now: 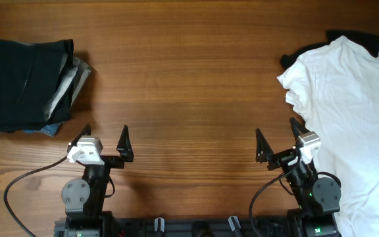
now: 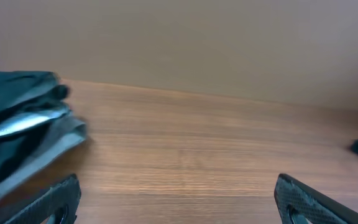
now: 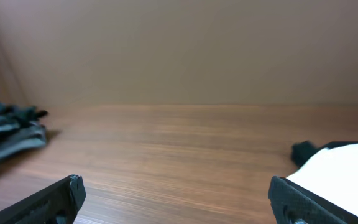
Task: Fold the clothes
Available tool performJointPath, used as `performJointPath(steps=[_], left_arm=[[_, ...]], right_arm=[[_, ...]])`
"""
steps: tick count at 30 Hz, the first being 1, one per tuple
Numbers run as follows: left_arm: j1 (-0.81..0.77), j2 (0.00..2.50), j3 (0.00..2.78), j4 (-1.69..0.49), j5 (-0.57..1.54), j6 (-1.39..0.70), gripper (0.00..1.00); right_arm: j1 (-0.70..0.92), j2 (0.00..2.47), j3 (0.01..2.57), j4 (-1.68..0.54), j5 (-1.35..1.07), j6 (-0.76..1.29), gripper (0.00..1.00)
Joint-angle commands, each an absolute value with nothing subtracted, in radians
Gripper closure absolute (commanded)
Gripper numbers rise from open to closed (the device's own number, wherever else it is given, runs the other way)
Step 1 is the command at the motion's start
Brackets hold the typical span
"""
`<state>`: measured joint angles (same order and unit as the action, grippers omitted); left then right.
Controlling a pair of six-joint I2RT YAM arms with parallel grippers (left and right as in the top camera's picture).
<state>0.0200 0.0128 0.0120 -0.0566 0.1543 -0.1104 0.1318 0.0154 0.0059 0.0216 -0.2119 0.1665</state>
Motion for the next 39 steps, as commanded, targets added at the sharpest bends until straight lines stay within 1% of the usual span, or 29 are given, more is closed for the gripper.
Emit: performJointPath(steps=[1, 7, 11, 15, 17, 19, 24, 29, 31, 35, 39], left_arm=[[0.024, 0.007, 0.034, -0.031, 0.353, -0.147, 0.00], [0.025, 0.019, 0.188, -0.061, 0.352, -0.145, 0.00], [0.025, 0.100, 0.340, -0.167, 0.249, -0.145, 0.00], [0.025, 0.310, 0.567, -0.330, 0.223, -0.143, 0.00], [0.025, 0.484, 0.754, -0.474, 0.221, -0.141, 0.00], [0.025, 0.603, 0.881, -0.579, 0.219, -0.139, 0.00], [0.024, 0.863, 1.127, -0.823, 0.219, -0.139, 0.00], [0.024, 0.992, 1.167, -0.911, 0.236, -0.143, 0.00], [0.025, 1.018, 1.167, -0.937, 0.281, -0.143, 0.00], [0.025, 1.055, 1.167, -0.962, 0.323, -0.143, 0.00], [0.025, 1.068, 1.167, -0.974, 0.325, -0.143, 0.00]], right_arm=[[0.127, 0.005, 0.026, 0.034, -0.302, 0.269, 0.00], [0.127, 0.036, 0.174, -0.008, -0.310, 0.262, 0.00], [0.127, 0.156, 0.326, -0.130, -0.305, 0.263, 0.00], [0.127, 0.409, 0.559, -0.360, -0.310, 0.261, 0.00], [0.127, 0.617, 0.737, -0.524, -0.310, 0.254, 0.00], [0.127, 0.765, 0.862, -0.635, -0.326, 0.204, 0.00], [0.127, 1.068, 1.081, -0.815, -0.411, 0.161, 0.00], [0.121, 1.262, 1.115, -0.781, -0.424, 0.167, 0.00], [0.094, 1.333, 1.115, -0.737, -0.331, 0.247, 0.01], [0.009, 1.453, 1.115, -0.621, -0.088, 0.380, 0.10], [-0.071, 1.554, 1.115, -0.485, -0.049, 0.393, 0.17]])
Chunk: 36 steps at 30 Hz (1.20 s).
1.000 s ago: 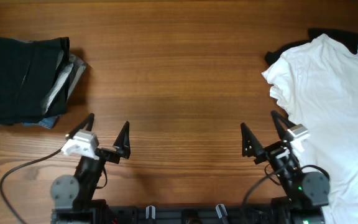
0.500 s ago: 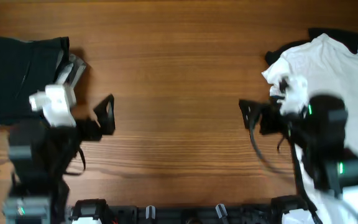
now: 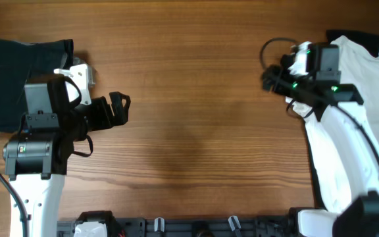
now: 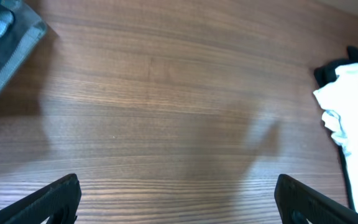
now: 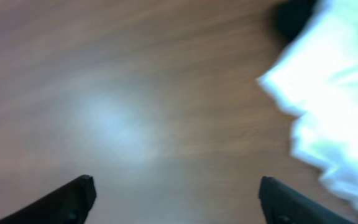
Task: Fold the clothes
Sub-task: 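Reach the right gripper to the white T-shirt's near edge and grasp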
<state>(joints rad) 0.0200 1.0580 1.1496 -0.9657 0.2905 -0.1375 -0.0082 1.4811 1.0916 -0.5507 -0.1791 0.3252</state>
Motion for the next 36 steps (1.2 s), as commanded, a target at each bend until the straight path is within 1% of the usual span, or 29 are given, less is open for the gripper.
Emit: performJointPath(steps=[1, 6, 7, 10, 12, 13, 14, 15, 16, 19, 20, 22, 23, 24, 25, 26, 27, 28, 29, 30, 36], left_arm=[[0.025, 1.069, 1.167, -0.975, 0.325, -0.143, 0.00], [0.025, 1.070, 1.167, -0.974, 0.325, -0.143, 0.00], [0.025, 1.070, 1.167, -0.974, 0.325, -0.143, 0.00], [0.025, 1.070, 1.167, -0.970, 0.324, -0.143, 0.00], [0.025, 1.070, 1.167, -0.966, 0.325, -0.143, 0.00], [0.025, 1.070, 1.167, -0.966, 0.325, -0.143, 0.00], [0.025, 1.070, 1.167, -0.966, 0.325, -0.143, 0.00], [0.025, 1.070, 1.167, -0.966, 0.325, -0.143, 0.00], [0.025, 1.070, 1.167, -0.966, 0.325, -0.143, 0.00], [0.025, 1.070, 1.167, -0.966, 0.325, -0.143, 0.00], [0.025, 1.070, 1.167, -0.966, 0.325, -0.143, 0.00], [0.025, 1.070, 1.167, -0.966, 0.325, -0.143, 0.00], [0.025, 1.070, 1.167, -0.966, 0.325, -0.143, 0.00], [0.025, 1.070, 1.167, -0.966, 0.325, -0.143, 0.00], [0.025, 1.070, 1.167, -0.966, 0.325, -0.143, 0.00], [0.025, 1.070, 1.167, -0.966, 0.325, -0.143, 0.00], [0.025, 1.070, 1.167, -0.966, 0.325, -0.143, 0.00], [0.025, 1.070, 1.167, -0.966, 0.325, -0.143, 0.00], [0.025, 1.070, 1.167, -0.966, 0.325, -0.143, 0.00], [0.025, 1.070, 1.167, -0.966, 0.325, -0.143, 0.00], [0.025, 1.070, 1.167, -0.966, 0.325, -0.143, 0.00]], right_arm=[[-0.092, 1.580, 1.115, -0.462, -0.039, 0.394, 0.18], [-0.172, 1.720, 1.114, -0.410, -0.015, 0.389, 0.16], [-0.176, 1.751, 1.114, -0.408, -0.016, 0.376, 0.16], [-0.170, 1.845, 1.114, -0.408, -0.025, 0.308, 0.12], [-0.163, 1.893, 1.114, -0.410, -0.014, 0.276, 0.13], [-0.163, 1.910, 1.114, -0.412, 0.001, 0.277, 0.18], [-0.163, 1.919, 1.114, -0.414, 0.017, 0.282, 0.25], [-0.164, 1.929, 1.114, -0.419, 0.052, 0.305, 0.38], [-0.164, 1.929, 1.114, -0.419, 0.065, 0.320, 0.43], [-0.168, 1.907, 1.115, -0.411, 0.071, 0.321, 0.44], [-0.168, 1.898, 1.116, -0.411, 0.071, 0.317, 0.50], [-0.168, 1.865, 1.116, -0.411, 0.075, 0.313, 0.69], [-0.169, 1.853, 1.116, -0.412, 0.076, 0.313, 0.81], [-0.169, 1.828, 1.116, -0.414, 0.083, 0.314, 0.89], [-0.169, 1.812, 1.116, -0.414, 0.088, 0.314, 0.89], [-0.170, 1.785, 1.116, -0.414, 0.099, 0.315, 0.85], [-0.171, 1.762, 1.116, -0.414, 0.112, 0.314, 0.73], [-0.172, 1.739, 1.116, -0.414, 0.119, 0.314, 0.73], [-0.173, 1.723, 1.116, -0.416, 0.125, 0.314, 0.80], [-0.173, 1.703, 1.116, -0.419, 0.125, 0.314, 0.96], [-0.175, 1.659, 1.116, -0.440, 0.127, 0.314, 0.96]])
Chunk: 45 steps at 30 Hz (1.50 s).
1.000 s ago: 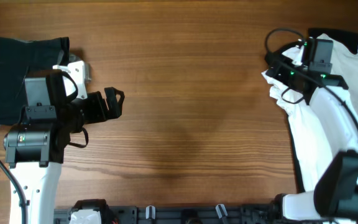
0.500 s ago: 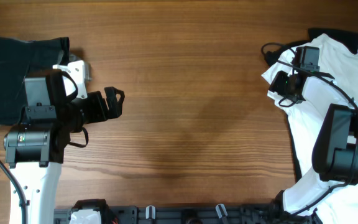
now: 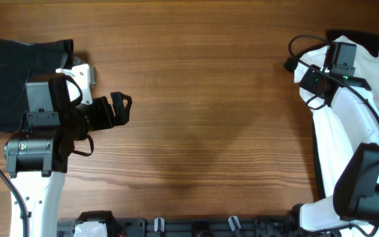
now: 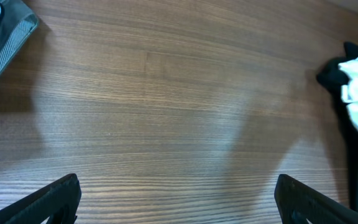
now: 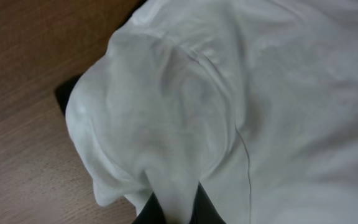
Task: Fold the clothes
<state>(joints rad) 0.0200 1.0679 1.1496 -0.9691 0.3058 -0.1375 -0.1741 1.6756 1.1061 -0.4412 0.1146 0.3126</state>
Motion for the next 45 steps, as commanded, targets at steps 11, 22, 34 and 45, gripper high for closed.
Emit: performJointPath(steps=[11, 22, 34, 45], left_arm=[[0.025, 1.070, 1.167, -0.966, 0.325, -0.143, 0.00], [0.025, 1.070, 1.167, -0.966, 0.325, -0.143, 0.00], [0.025, 1.070, 1.167, -0.966, 0.325, -0.143, 0.00], [0.025, 1.070, 1.167, -0.966, 0.325, -0.143, 0.00]], right_arm=[[-0.198, 1.665, 1.110, -0.456, -0.013, 0.210, 0.18], [-0.198, 1.835, 1.105, -0.396, 0.003, 0.199, 0.30], [-0.205, 1.816, 1.132, -0.413, 0.078, 0.218, 0.96], [-0.305, 1.601, 1.148, -0.467, 0.104, 0.280, 0.71]])
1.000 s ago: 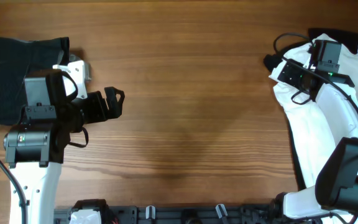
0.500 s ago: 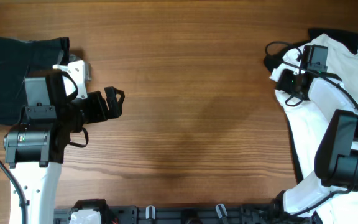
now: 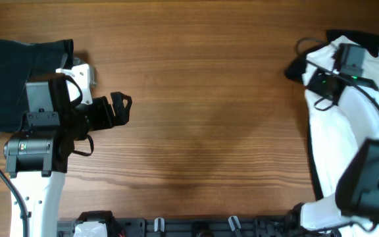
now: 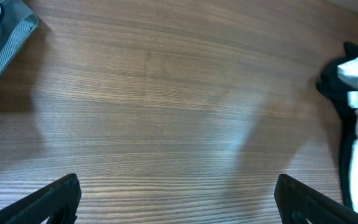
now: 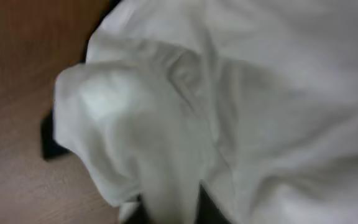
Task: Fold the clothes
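A white T-shirt (image 3: 354,138) lies crumpled along the table's right side, over a black garment (image 3: 355,35) that peeks out at the top and along the shirt's left edge. My right gripper (image 3: 316,80) is at the shirt's upper left corner. In the right wrist view it (image 5: 169,208) is shut on a bunched fold of the white T-shirt (image 5: 241,81), with the black garment (image 5: 50,142) showing underneath. My left gripper (image 3: 120,106) hovers open over bare wood at the left, and in the left wrist view it (image 4: 179,205) holds nothing.
A stack of folded dark and grey clothes (image 3: 18,72) sits at the far left, partly under the left arm; its edge shows in the left wrist view. The wooden table (image 3: 202,99) spans the middle. Cables trail from the right arm.
My right gripper, still pinching the shirt's corner, has shifted slightly right, and the fabric is pulled up, baring a dark strip along the shirt's left edge. The left arm has not moved.
Both arms rested open at the table's front edge. Then the left stood open beside the folded stack and the right open near the shirt's upper left corner. After that the right was shut on that corner, and now holds it drawn slightly right.
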Available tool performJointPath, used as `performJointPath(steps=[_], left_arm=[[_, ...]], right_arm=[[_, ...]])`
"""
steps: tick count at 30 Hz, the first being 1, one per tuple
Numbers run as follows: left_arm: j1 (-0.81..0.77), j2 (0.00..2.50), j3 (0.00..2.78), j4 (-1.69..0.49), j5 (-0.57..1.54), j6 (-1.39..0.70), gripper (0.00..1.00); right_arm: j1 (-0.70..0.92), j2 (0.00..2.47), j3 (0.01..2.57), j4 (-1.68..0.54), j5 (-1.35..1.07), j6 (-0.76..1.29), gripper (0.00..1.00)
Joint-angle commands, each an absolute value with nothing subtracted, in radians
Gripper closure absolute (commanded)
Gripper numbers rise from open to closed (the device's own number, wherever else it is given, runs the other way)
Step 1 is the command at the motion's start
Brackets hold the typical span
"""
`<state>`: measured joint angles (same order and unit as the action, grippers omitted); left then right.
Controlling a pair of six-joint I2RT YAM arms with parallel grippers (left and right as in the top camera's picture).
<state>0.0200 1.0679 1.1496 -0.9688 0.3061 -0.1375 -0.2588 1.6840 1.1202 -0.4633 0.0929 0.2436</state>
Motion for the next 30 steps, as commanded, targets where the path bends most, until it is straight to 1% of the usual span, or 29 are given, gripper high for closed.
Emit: performJointPath(steps=[1, 4, 5, 13, 15, 17, 22, 23, 27, 28, 30], left_arm=[[0.025, 1.070, 1.167, -0.967, 0.325, -0.143, 0.00], [0.025, 1.070, 1.167, -0.966, 0.325, -0.143, 0.00], [0.025, 1.070, 1.167, -0.966, 0.325, -0.143, 0.00], [0.025, 1.070, 1.167, -0.970, 0.325, -0.143, 0.00], [0.025, 1.070, 1.167, -0.970, 0.325, -0.143, 0.00], [0.025, 1.070, 1.167, -0.970, 0.325, -0.142, 0.00], [0.025, 1.051, 1.176, -0.966, 0.325, -0.144, 0.02], [0.025, 1.039, 1.189, -0.967, 0.325, -0.155, 0.02], [0.025, 0.992, 1.260, -0.978, 0.325, -0.176, 0.05], [0.025, 0.978, 1.282, -0.982, 0.324, -0.176, 0.07], [0.025, 0.937, 1.328, -0.989, 0.308, -0.176, 0.08]], right_arm=[[-0.315, 1.584, 1.148, -0.467, 0.060, 0.236, 0.74], [-0.323, 1.555, 1.148, -0.481, -0.014, 0.152, 0.76], [-0.323, 1.554, 1.148, -0.488, -0.022, 0.149, 0.96], [-0.322, 1.563, 1.147, -0.497, -0.080, 0.178, 0.96], [-0.329, 1.559, 1.151, -0.491, -0.072, 0.202, 0.96], [-0.344, 1.547, 1.180, -0.500, -0.080, 0.270, 0.96], [-0.344, 1.485, 1.414, -0.597, -0.367, 0.292, 0.96], [-0.328, 1.467, 1.495, -0.635, -0.415, 0.295, 0.96], [-0.212, 1.428, 1.729, -0.759, -0.443, 0.298, 0.96], [-0.159, 1.422, 1.785, -0.786, -0.443, 0.299, 0.96], [0.000, 1.416, 1.877, -0.826, -0.442, 0.293, 0.96]])
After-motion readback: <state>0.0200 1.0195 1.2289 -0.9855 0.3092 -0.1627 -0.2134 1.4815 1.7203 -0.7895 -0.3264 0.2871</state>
